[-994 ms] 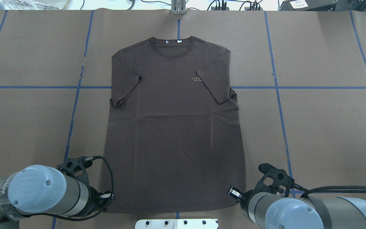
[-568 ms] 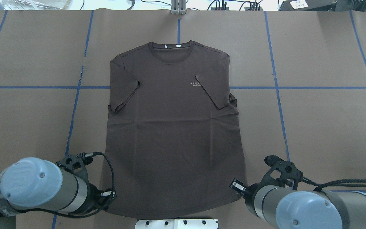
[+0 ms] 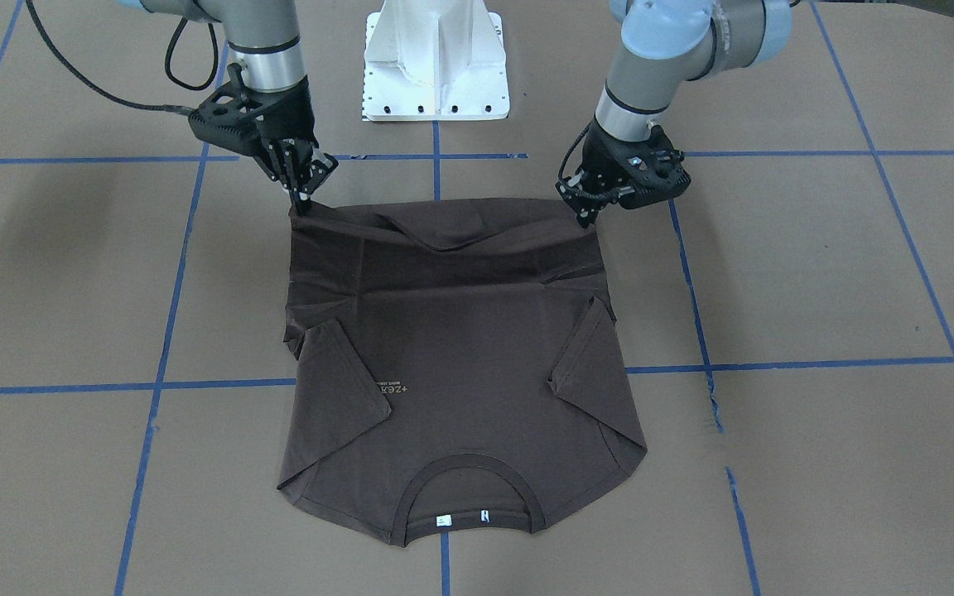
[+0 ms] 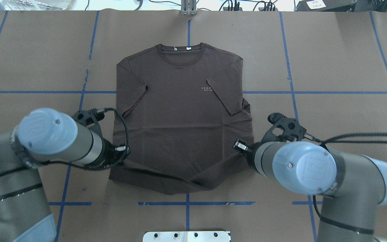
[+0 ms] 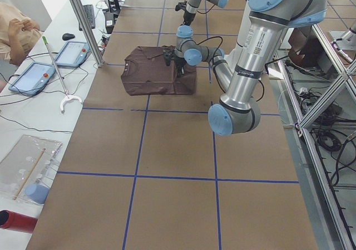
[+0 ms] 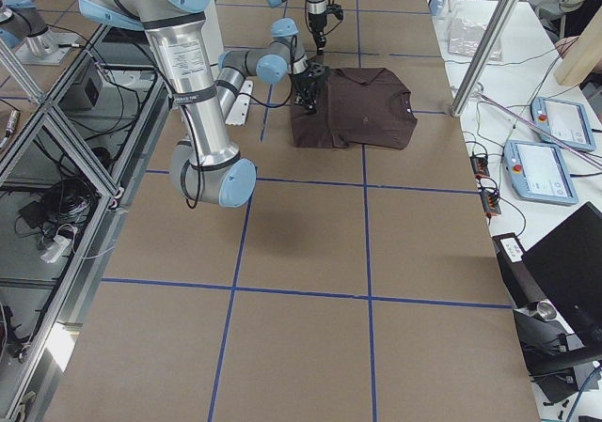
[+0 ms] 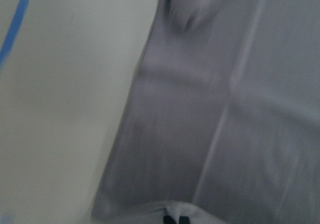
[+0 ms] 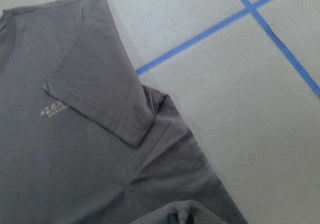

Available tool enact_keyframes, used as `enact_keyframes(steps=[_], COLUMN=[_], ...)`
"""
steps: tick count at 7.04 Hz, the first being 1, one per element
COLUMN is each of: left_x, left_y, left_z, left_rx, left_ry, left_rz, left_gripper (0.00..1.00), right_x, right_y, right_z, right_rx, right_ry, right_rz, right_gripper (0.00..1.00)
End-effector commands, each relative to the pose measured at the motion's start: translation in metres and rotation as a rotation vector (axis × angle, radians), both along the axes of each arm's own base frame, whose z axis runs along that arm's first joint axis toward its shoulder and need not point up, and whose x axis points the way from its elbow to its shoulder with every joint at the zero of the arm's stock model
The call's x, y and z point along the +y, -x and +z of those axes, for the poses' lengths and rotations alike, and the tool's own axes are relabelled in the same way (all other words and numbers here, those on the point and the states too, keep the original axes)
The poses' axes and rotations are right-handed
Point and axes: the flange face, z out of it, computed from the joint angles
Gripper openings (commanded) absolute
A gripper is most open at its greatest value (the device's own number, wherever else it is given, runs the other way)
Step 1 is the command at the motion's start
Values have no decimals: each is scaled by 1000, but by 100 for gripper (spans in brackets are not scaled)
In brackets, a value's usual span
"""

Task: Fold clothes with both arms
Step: 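Carry the hem over toward the collar with both grippers and release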

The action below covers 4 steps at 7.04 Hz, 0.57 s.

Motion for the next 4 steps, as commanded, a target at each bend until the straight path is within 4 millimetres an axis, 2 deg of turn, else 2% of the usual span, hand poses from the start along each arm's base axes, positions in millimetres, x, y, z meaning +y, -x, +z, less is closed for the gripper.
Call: enact_keyframes(steps=[1, 2, 3, 4], left_x=[-99, -131, -163, -176], left_y=[33, 44, 23, 12], left_z=[24, 34, 39, 39], left_rx=[-4, -28, -49, -40], left_ry=[-62, -95, -120, -129], left_rz=[-109, -145, -177, -183], left_gripper=[0, 0, 0, 0], right_x=[-120, -170, -211, -232], right_y=[13, 2, 8, 22], right_z=[36, 52, 48, 44], right_rx=[10, -24, -2, 13], right_ry=[5, 12, 11, 19], right_rz=[57, 65, 48, 47], right_gripper=[0, 0, 0, 0])
